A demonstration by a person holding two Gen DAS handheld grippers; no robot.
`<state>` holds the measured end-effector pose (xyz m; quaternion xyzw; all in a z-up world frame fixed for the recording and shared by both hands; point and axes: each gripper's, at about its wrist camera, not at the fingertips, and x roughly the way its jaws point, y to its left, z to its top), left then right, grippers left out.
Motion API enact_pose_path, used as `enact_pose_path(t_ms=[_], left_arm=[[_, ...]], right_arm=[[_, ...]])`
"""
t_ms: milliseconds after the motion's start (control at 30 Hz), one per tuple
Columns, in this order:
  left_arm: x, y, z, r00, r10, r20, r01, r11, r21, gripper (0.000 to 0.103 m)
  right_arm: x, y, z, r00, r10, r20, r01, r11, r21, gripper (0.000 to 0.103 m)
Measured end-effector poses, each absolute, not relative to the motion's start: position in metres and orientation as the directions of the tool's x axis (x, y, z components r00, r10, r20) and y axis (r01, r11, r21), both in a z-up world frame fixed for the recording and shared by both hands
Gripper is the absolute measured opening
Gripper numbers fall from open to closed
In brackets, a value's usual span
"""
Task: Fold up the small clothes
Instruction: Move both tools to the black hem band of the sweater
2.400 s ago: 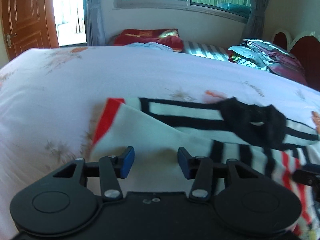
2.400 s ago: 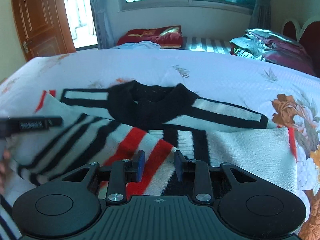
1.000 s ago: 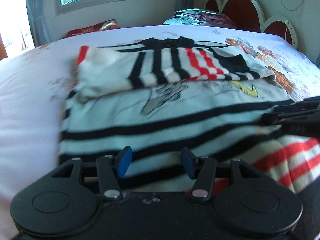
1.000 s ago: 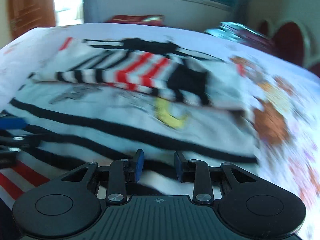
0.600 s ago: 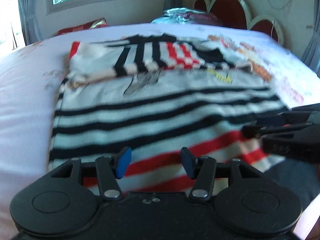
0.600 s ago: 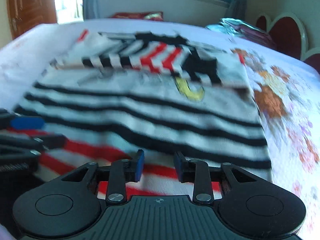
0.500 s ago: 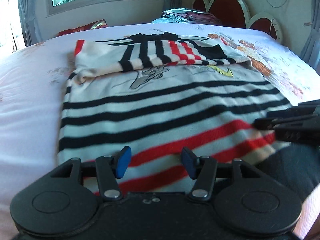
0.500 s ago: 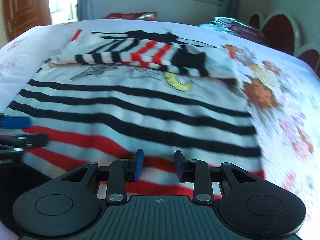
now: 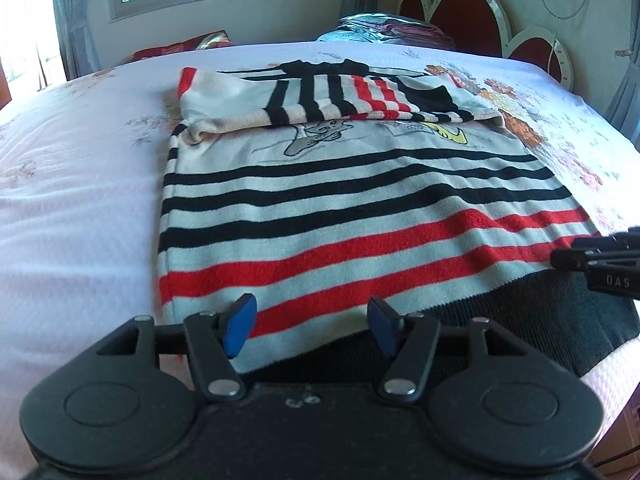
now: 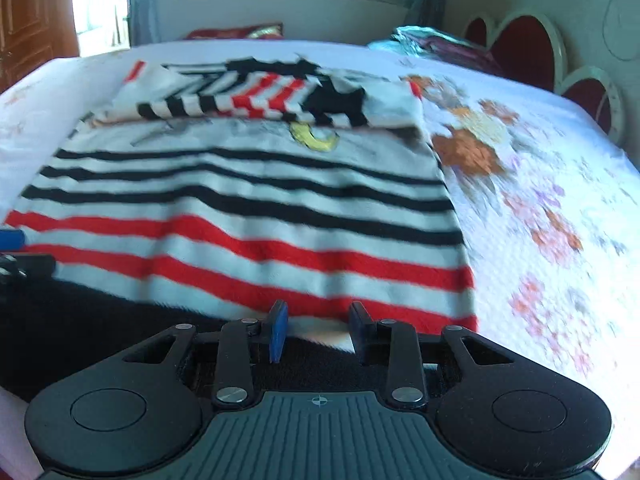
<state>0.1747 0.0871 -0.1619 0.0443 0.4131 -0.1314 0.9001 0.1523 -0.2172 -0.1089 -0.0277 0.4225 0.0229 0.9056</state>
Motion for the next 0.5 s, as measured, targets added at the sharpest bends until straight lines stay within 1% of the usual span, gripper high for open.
enact_pose_path(t_ms=[33,67,100,167,200,233,500], left_arm=[[0.173,0.089,-0.161,0.625,-0.2,-0.755,0.27,0.962,-0.032,0.061],[0.172,0.09,-0.16,0.625,-0.196,-0.755,0.264,0.964,-0.031,0.066],[0.17,0.092,-0.16,0.628,-0.189,-0.755,0.256,0.966,-0.028,0.068],[0.169,0.096,-0.159,0.63,-0.184,-0.754,0.247,0.969,-0.03,0.069],[0.168,0.097,-0.159,0.628,-0.182,-0.756,0.244,0.969,-0.031,0.069],[0.167,0.099,-0.159,0.628,-0.182,-0.757,0.241,0.97,-0.033,0.069],[0.158,0.109,-0.157,0.622,-0.195,-0.758,0.246,0.968,-0.047,0.069]], right_arm=[[0.15,-0.22,-0.108,0.643,0.018,-0.766,-0.056,0.998,-0.023,0.032],[0.148,-0.222,-0.107,0.643,0.015,-0.766,-0.048,0.999,-0.021,0.032],[0.146,-0.224,-0.105,0.644,0.009,-0.765,-0.041,0.999,-0.023,0.033],[0.141,-0.227,-0.103,0.649,-0.001,-0.761,-0.026,0.999,-0.024,0.043],[0.139,-0.228,-0.102,0.652,-0.007,-0.758,-0.019,0.999,-0.026,0.052],[0.137,-0.229,-0.102,0.655,-0.013,-0.756,-0.015,0.999,-0.029,0.054],[0.129,-0.247,-0.098,0.648,-0.031,-0.761,0.05,0.999,0.002,0.054]])
